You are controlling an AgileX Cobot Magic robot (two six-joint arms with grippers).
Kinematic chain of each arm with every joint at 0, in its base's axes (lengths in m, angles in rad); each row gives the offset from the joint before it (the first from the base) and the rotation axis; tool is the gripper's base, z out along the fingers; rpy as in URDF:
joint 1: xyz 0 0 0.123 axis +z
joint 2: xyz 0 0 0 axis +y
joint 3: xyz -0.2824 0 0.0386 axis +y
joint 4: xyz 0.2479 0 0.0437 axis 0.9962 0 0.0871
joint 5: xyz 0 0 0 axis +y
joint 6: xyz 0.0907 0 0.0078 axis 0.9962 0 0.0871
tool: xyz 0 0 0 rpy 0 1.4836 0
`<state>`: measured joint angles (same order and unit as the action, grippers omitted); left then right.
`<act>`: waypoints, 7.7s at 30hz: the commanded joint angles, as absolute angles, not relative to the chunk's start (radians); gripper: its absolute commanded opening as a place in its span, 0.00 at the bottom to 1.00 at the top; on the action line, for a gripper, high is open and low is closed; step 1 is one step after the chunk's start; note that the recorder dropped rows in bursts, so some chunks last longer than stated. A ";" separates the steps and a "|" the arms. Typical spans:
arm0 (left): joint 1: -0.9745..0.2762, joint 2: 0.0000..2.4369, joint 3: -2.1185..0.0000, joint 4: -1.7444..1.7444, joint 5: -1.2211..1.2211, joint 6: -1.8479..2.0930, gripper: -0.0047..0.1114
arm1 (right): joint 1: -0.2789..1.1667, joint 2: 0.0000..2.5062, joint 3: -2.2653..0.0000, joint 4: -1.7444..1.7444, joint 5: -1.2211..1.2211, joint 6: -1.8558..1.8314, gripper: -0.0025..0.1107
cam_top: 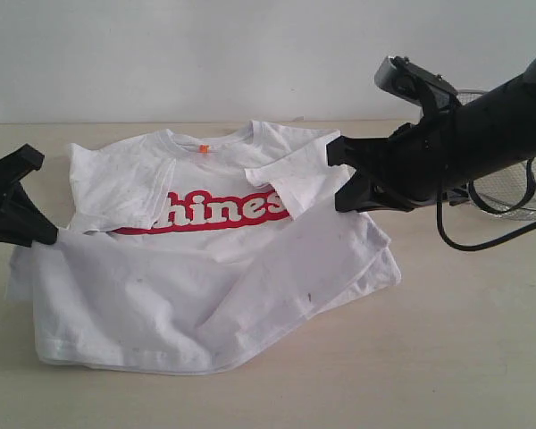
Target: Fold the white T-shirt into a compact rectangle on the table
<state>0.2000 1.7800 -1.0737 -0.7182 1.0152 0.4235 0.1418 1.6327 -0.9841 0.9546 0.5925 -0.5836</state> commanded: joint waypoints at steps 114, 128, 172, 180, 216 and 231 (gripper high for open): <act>0.244 2.077 -1.508 -0.665 1.061 0.324 0.68 | 0.017 2.042 -1.401 0.759 0.686 -0.448 0.59; 0.189 2.117 -1.360 -0.671 0.927 0.381 0.67 | 0.051 2.056 -1.337 0.748 0.682 -0.470 0.42; 0.217 2.061 -1.360 -0.538 0.901 0.343 0.28 | 0.098 2.051 -1.335 0.528 0.685 -0.394 0.44; 0.217 2.082 -1.360 -0.559 0.878 0.328 0.50 | 0.098 2.061 -1.335 0.515 0.679 -0.395 0.44; 0.209 2.066 -1.310 -0.513 0.974 0.255 0.08 | 0.102 2.057 -1.335 0.508 0.733 -0.350 0.02; 0.209 2.031 -1.193 -0.504 0.902 0.311 0.08 | 0.111 2.001 -1.211 0.550 0.688 -0.335 0.02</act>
